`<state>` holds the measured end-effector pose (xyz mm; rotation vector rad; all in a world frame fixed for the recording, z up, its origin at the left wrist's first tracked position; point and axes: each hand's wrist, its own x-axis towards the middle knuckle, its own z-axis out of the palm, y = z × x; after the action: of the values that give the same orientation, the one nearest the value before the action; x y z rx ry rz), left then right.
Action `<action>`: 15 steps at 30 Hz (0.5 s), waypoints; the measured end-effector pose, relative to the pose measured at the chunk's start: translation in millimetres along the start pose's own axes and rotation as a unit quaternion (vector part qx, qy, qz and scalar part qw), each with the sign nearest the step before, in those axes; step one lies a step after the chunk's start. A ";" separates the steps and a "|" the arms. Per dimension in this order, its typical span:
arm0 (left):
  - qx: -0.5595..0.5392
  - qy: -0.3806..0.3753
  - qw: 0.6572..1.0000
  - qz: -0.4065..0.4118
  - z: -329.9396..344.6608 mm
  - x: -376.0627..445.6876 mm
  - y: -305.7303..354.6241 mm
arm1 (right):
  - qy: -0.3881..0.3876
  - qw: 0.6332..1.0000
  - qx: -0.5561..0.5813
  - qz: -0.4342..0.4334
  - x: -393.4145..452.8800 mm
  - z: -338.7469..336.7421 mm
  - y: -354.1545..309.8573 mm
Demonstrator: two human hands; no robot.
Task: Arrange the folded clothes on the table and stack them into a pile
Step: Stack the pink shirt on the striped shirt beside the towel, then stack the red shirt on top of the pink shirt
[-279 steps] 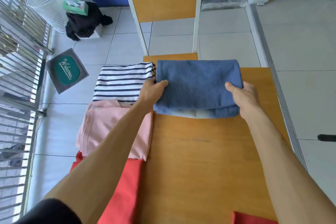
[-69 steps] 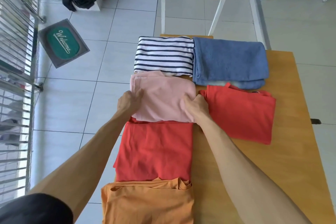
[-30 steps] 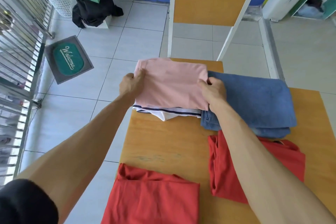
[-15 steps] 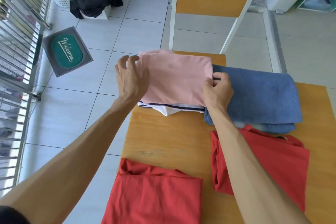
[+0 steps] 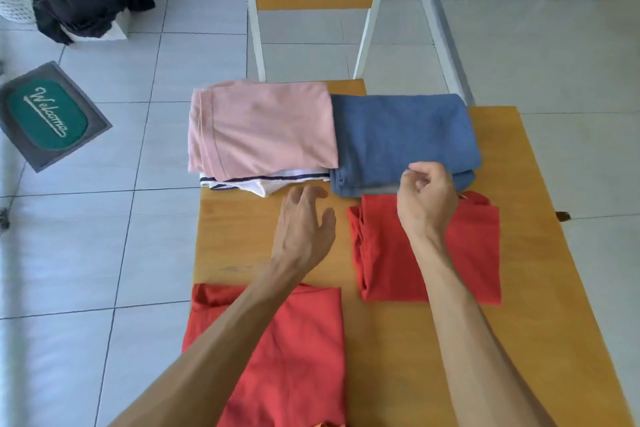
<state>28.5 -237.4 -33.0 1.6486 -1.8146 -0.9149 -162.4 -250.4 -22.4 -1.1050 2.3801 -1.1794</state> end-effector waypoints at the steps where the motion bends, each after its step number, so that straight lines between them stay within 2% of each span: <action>1: 0.021 -0.057 0.998 -0.005 8.3 -6.3 2.9 | 0.013 0.999 -0.030 -0.001 0.6 -13.4 16.0; 3: 0.083 -0.148 0.985 -0.011 25.4 -16.4 10.3 | 0.024 0.994 -0.101 0.031 1.2 -43.4 46.1; 5: 0.113 -0.177 0.977 -0.033 39.3 -21.4 19.9 | 0.000 0.979 -0.164 0.121 -0.5 -69.8 68.2; 8: 0.028 -0.179 0.975 -0.127 57.9 -20.5 37.7 | -0.037 0.947 -0.228 0.223 -4.1 -99.3 92.5; 11: -0.056 -0.154 0.968 -0.187 72.1 -21.7 51.2 | -0.069 0.941 -0.213 0.253 -11.1 -112.7 104.1; 15: -0.034 -0.124 0.966 -0.223 81.2 -29.0 56.1 | -0.126 0.937 -0.109 0.306 -21.8 -117.6 109.7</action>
<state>-65.4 -195.9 -39.8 2.0157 -1.5607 -1.4151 -266.2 -126.3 -33.9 -0.4540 2.4115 -0.5362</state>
